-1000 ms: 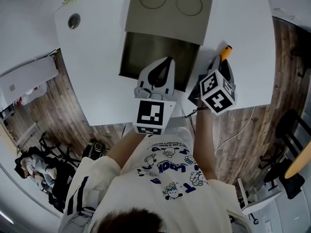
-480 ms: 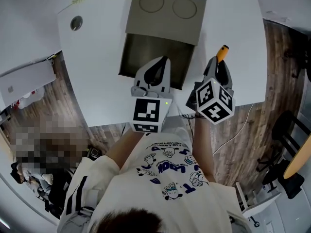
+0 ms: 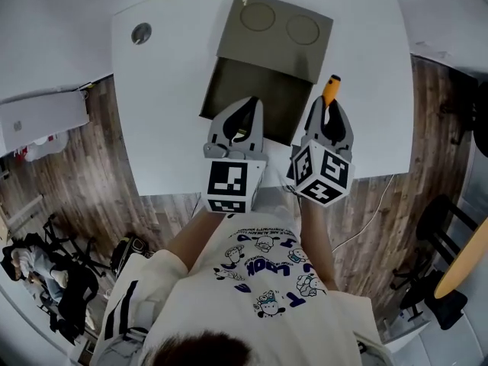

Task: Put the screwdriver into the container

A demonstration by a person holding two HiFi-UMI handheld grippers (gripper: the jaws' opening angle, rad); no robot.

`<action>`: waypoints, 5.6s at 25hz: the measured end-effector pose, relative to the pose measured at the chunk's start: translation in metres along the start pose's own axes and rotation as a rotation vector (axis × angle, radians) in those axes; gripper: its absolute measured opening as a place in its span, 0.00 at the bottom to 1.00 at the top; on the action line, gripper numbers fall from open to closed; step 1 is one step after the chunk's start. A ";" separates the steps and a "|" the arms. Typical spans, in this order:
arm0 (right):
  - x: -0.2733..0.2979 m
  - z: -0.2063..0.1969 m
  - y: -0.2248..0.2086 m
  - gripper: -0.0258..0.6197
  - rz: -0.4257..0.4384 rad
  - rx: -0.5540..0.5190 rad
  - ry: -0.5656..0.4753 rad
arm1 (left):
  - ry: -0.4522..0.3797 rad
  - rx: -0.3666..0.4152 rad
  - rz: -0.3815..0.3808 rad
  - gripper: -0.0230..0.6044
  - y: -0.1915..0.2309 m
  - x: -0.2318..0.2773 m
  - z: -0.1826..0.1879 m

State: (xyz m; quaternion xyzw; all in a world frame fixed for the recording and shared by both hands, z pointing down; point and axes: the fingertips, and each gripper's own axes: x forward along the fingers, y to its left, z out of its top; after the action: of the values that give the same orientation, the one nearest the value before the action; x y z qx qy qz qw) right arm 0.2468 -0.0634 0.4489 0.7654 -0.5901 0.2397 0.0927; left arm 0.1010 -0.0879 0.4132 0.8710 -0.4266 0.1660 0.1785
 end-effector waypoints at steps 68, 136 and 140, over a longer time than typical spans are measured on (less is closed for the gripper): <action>0.065 -0.093 0.159 0.29 0.474 -0.496 0.384 | 0.077 -0.162 0.209 0.06 0.112 -0.027 -0.047; -0.050 0.030 0.125 0.10 0.293 -0.242 -0.259 | -0.228 0.116 0.040 0.06 0.045 -0.054 0.032; -0.051 0.031 0.126 0.10 0.291 -0.243 -0.259 | -0.229 0.116 0.039 0.06 0.046 -0.054 0.033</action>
State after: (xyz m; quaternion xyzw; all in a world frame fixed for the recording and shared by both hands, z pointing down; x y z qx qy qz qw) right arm 0.1259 -0.0684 0.3800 0.6797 -0.7258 0.0773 0.0719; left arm 0.0374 -0.0917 0.3680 0.8846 -0.4507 0.0932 0.0747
